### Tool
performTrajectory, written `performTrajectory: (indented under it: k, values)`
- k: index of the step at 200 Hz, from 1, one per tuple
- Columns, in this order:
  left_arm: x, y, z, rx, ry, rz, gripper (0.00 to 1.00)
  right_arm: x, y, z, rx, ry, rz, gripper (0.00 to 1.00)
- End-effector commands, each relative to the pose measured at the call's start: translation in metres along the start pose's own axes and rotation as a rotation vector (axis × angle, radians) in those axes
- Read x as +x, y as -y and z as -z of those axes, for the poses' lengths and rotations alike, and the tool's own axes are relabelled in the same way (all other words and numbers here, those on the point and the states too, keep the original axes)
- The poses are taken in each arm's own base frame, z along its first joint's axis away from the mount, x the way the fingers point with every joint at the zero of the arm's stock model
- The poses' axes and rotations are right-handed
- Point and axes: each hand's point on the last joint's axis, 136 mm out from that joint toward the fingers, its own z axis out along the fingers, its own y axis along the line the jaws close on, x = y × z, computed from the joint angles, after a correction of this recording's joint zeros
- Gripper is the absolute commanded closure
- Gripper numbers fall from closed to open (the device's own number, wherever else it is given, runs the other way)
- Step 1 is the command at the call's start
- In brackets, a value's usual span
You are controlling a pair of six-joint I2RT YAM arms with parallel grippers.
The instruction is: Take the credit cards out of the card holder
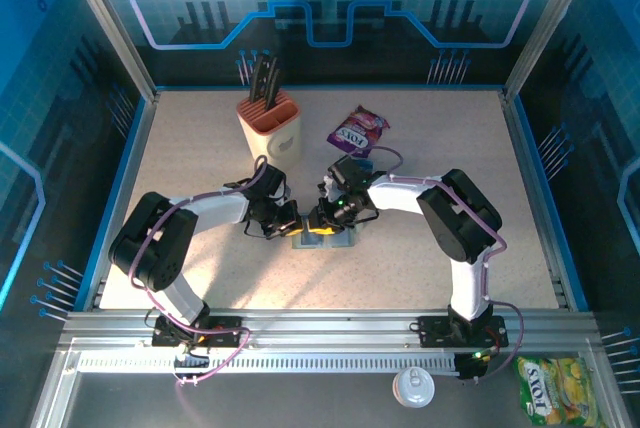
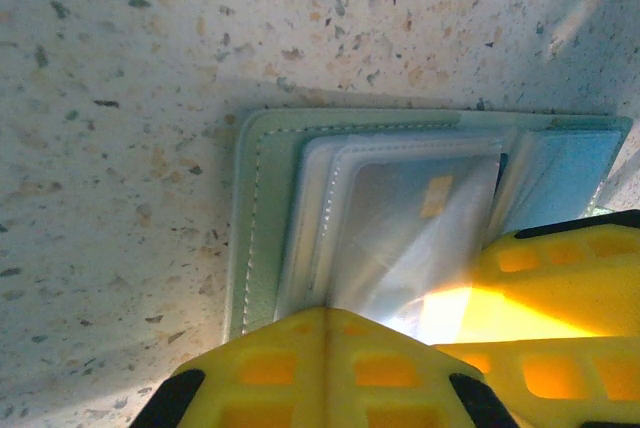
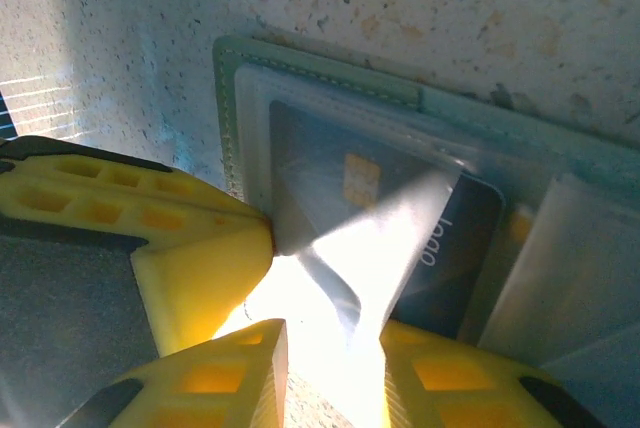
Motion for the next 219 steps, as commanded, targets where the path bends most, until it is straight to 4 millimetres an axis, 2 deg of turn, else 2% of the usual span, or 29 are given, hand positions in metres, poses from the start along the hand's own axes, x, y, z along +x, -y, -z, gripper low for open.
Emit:
performTrajectory:
  k: [1,22,47,100,148,181,219]
  values:
    - [0.011,-0.021,-0.006,-0.062,-0.04,0.019,0.99,0.011,0.012,-0.004,0.084,-0.033,0.003,0.71]
    - [0.011,-0.021,-0.006,-0.064,-0.042,0.02,0.98,0.014,0.022,0.0,0.143,-0.04,0.012,0.7]
    - [0.011,-0.021,-0.006,-0.063,-0.041,0.018,0.98,0.013,0.023,0.003,0.163,-0.031,0.027,0.7]
    - [0.009,-0.016,-0.001,-0.056,-0.033,0.005,0.97,0.009,0.011,0.01,0.143,-0.009,0.053,0.7]
    - [0.003,0.012,0.013,0.009,-0.014,-0.021,0.96,0.006,-0.008,0.022,0.093,0.029,0.078,0.69]
    - [0.01,0.022,0.011,0.014,-0.02,-0.04,0.96,0.005,-0.004,0.026,0.099,0.04,0.075,0.69]
    - [0.017,0.015,0.006,-0.024,-0.025,-0.044,0.96,0.006,0.0,0.029,0.095,0.049,0.066,0.68]
